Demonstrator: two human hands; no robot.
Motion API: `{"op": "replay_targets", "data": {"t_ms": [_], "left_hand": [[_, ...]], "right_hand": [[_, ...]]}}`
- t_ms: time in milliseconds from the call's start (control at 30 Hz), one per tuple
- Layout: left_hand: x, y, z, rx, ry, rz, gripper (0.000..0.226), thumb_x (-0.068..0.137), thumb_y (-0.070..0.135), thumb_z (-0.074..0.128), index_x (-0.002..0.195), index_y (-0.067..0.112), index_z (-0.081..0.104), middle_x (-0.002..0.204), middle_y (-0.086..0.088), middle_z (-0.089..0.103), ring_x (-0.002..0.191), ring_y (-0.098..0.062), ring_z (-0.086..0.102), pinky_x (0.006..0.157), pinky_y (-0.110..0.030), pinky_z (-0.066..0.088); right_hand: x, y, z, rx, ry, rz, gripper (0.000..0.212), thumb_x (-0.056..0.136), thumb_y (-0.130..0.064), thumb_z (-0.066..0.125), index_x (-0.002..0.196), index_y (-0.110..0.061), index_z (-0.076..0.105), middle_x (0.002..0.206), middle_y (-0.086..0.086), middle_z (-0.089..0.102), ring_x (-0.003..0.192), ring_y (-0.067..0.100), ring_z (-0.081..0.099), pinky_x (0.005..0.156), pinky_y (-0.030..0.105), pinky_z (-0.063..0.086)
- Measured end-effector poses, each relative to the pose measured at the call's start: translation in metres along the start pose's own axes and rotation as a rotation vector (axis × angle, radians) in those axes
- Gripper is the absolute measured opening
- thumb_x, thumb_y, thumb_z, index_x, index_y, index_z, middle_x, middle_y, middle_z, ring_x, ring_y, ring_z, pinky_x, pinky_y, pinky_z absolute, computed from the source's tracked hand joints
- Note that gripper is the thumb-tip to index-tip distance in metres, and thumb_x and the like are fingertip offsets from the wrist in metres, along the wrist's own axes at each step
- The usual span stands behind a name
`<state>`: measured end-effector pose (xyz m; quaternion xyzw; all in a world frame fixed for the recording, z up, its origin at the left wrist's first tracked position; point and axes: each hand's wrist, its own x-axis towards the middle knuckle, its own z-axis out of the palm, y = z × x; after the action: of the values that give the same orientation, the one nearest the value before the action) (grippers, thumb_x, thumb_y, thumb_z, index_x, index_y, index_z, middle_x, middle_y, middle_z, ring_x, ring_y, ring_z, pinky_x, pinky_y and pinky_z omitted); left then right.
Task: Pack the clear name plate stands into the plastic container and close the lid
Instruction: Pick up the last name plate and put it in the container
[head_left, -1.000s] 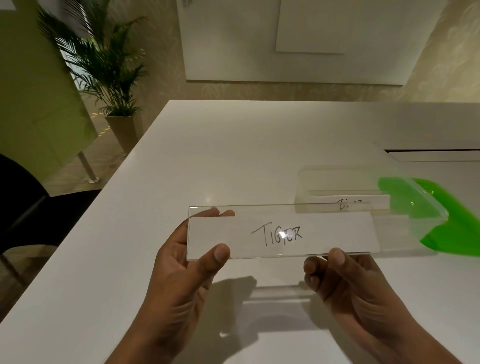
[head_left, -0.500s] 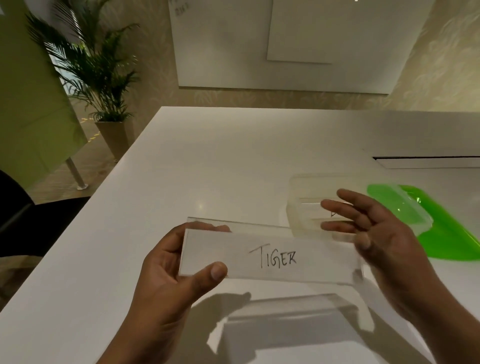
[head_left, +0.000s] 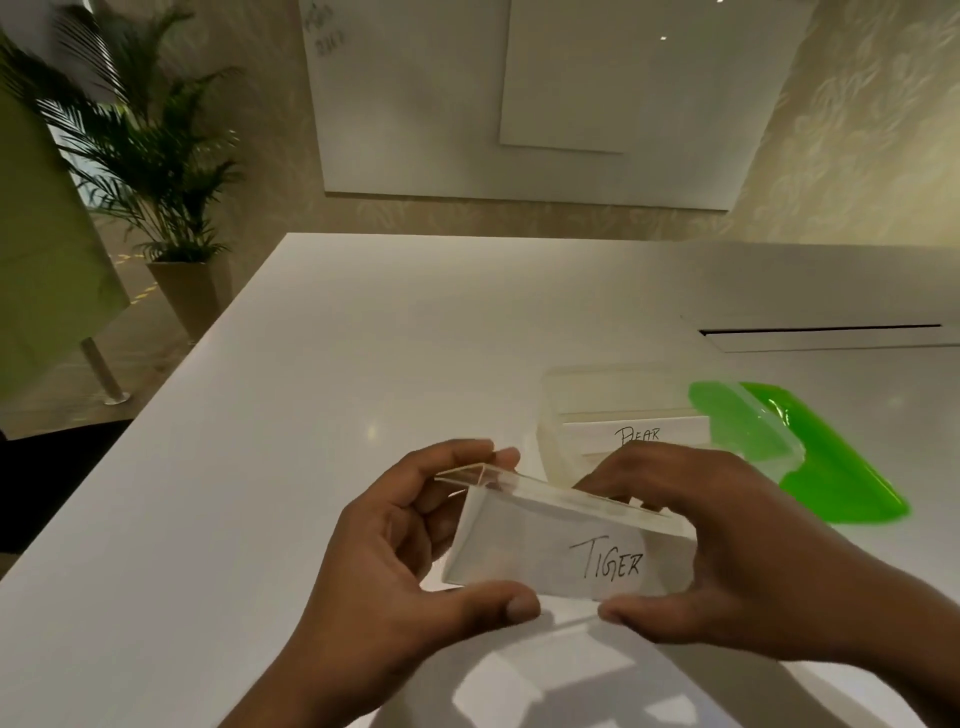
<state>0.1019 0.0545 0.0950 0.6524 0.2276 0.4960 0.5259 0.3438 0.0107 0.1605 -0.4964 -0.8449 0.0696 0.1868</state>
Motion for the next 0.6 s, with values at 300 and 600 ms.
{"op": "replay_targets", "data": {"t_ms": [300, 600], "left_hand": [[0.004, -0.067, -0.051, 0.956, 0.127, -0.197, 0.079, 0.067, 0.069, 0.072, 0.137, 0.042, 0.048, 0.141, 0.033, 0.041, 0.133, 0.005, 0.036, 0.102, -0.015, 0.034], [-0.004, -0.109, -0.074, 1.35, 0.046, -0.365, 0.106, 0.071, 0.088, 0.006, 0.146, 0.021, 0.042, 0.16, 0.0, 0.031, 0.15, -0.018, 0.017, 0.121, -0.039, 0.015]], "right_hand": [[0.041, 0.075, -0.043, -0.277, 0.095, 0.199, 0.06, 0.053, -0.057, 0.076, 0.108, -0.039, 0.058, 0.099, -0.022, 0.063, 0.087, 0.006, 0.061, 0.072, 0.039, 0.054], [0.07, 0.156, -0.021, -0.471, -0.105, 0.367, 0.055, 0.054, -0.048, 0.084, 0.102, -0.039, 0.059, 0.099, -0.018, 0.064, 0.092, 0.013, 0.058, 0.069, 0.033, 0.045]]}}
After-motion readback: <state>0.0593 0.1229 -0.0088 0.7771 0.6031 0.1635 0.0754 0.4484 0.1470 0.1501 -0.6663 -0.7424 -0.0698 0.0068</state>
